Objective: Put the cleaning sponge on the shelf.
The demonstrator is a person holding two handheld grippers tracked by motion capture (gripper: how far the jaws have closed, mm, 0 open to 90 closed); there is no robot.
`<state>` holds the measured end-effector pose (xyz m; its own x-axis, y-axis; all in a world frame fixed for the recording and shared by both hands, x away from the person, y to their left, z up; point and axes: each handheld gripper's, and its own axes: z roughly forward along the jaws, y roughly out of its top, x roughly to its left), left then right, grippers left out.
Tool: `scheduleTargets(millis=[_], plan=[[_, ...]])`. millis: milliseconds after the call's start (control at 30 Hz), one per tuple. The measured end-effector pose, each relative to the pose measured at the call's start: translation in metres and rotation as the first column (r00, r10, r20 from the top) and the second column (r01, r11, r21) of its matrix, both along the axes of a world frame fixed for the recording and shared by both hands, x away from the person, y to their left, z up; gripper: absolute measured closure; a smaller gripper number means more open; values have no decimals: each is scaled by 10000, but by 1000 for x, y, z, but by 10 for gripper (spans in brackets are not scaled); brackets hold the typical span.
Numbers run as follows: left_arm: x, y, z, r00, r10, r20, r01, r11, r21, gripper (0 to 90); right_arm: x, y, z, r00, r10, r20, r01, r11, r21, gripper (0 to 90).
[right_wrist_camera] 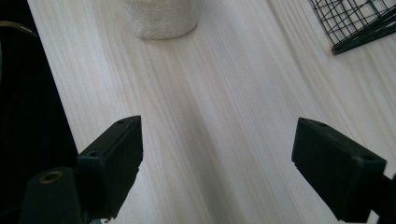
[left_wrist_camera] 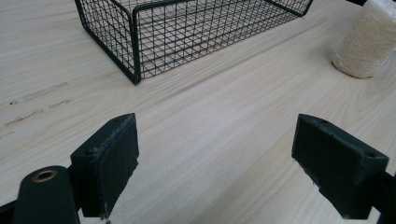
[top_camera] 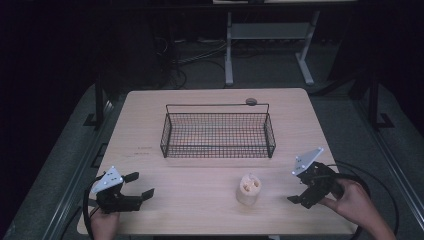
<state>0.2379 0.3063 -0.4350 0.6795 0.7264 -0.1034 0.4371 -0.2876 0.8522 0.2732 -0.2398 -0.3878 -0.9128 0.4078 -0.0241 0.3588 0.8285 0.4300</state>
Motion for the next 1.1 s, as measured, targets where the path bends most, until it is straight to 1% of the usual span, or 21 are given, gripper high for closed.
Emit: scheduleTargets(millis=[300, 467, 633, 833, 867, 900, 933, 1033, 1067, 1100], plan=[[1, -2, 0, 10000, -29, -27, 29, 10000, 52, 137, 4, 7, 3, 9997, 236, -72, -237, 9996, -140, 161], [1, -2, 0, 10000, -60, -29, 60, 10000, 63, 138, 5, 16, 8, 9988, 491, -37, -491, 9987, -160, 161], [-1, -1, 0, 10000, -51, 11, 51, 10000, -24, 138, 7, 28, 10, 9975, 696, -72, -697, 9974, -206, 161], [-1, 1, 1, 10000, -19, -2, 19, 10000, -66, 138, 10, 46, 14, 9940, 1088, -122, -1092, 9936, -292, 161], [-1, 2, 1, 10000, 20, 11, -20, 9999, -124, 138, 11, 49, 15, 9932, 1160, -116, -1163, 9927, -323, 161], [-1, 2, 1, 10000, 20, 11, -20, 9999, -124, 137, 11, 49, 15, 9932, 1160, -116, -1163, 9927, -323, 161], [0, 2, 0, 10000, 23, 23, -23, 9999, -133, 138, 12, 55, 15, 9914, 1298, -168, -1304, 9908, -374, 161], [0, 2, 1, 10000, 15, 27, -15, 9999, -145, 138, 13, 60, 15, 9902, 1380, -234, -1389, 9895, -412, 161], [0, 2, 1, 10000, 16, 30, -16, 9999, -139, 137, 15, 66, 15, 9882, 1501, -298, -1514, 9874, -471, 161], [0, 2, 1, 10000, 16, 30, -16, 9999, -139, 138, 15, 66, 15, 9882, 1501, -298, -1514, 9874, -471, 161]])
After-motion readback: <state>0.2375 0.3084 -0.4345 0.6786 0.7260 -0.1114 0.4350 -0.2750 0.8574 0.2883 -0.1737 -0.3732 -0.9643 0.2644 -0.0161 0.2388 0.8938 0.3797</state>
